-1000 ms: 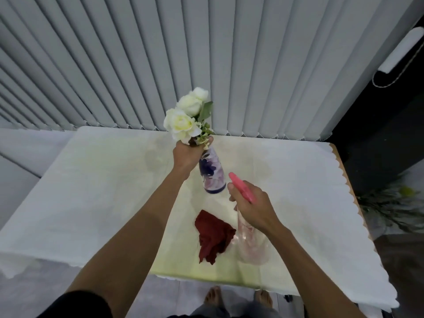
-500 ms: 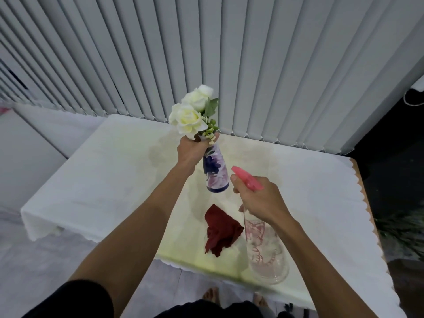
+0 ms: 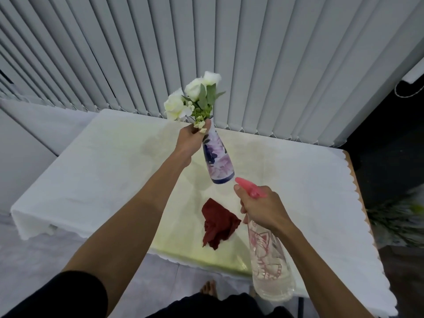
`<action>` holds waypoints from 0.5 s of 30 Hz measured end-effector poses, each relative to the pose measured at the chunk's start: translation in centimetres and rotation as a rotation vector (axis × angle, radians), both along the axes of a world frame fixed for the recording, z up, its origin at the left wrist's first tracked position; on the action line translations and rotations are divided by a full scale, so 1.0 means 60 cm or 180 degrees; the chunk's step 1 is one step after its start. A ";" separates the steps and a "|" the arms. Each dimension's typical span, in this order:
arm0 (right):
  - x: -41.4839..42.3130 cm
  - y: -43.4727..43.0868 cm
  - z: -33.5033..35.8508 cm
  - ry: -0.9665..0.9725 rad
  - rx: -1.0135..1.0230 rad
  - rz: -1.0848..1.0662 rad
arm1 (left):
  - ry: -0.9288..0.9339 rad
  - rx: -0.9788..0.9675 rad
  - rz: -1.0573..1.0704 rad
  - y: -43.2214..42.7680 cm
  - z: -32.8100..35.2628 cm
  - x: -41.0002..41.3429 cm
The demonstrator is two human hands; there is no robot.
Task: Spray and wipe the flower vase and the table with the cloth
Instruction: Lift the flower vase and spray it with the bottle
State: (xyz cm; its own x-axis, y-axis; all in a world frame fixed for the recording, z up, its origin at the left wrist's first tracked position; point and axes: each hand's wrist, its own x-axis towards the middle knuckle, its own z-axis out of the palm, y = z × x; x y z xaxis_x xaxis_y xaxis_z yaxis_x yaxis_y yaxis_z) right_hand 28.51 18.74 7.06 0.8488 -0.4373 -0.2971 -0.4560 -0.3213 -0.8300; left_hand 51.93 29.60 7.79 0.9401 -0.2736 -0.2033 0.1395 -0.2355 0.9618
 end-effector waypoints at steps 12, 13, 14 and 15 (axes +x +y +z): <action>0.016 -0.036 0.059 -0.0380 0.0030 -0.0189 | 0.0035 -0.0370 -0.0940 -0.015 0.004 0.010; 0.012 -0.037 0.057 -0.0375 0.0077 -0.0186 | 0.0037 -0.0445 -0.0998 -0.013 0.005 0.010; 0.009 -0.038 0.057 -0.0396 0.0122 -0.0208 | 0.0043 -0.0513 -0.1051 -0.010 0.007 0.011; 0.006 -0.041 0.058 -0.0427 0.0151 -0.0242 | 0.0043 -0.0564 -0.1103 -0.008 0.010 0.012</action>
State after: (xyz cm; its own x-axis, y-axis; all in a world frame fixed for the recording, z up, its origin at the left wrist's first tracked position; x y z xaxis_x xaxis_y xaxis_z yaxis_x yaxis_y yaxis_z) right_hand 28.89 16.31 10.53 0.8473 -0.4900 -0.2050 -0.3615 -0.2491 -0.8985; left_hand 52.62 29.11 8.40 0.7833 -0.6065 -0.1363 0.0938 -0.1014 0.9904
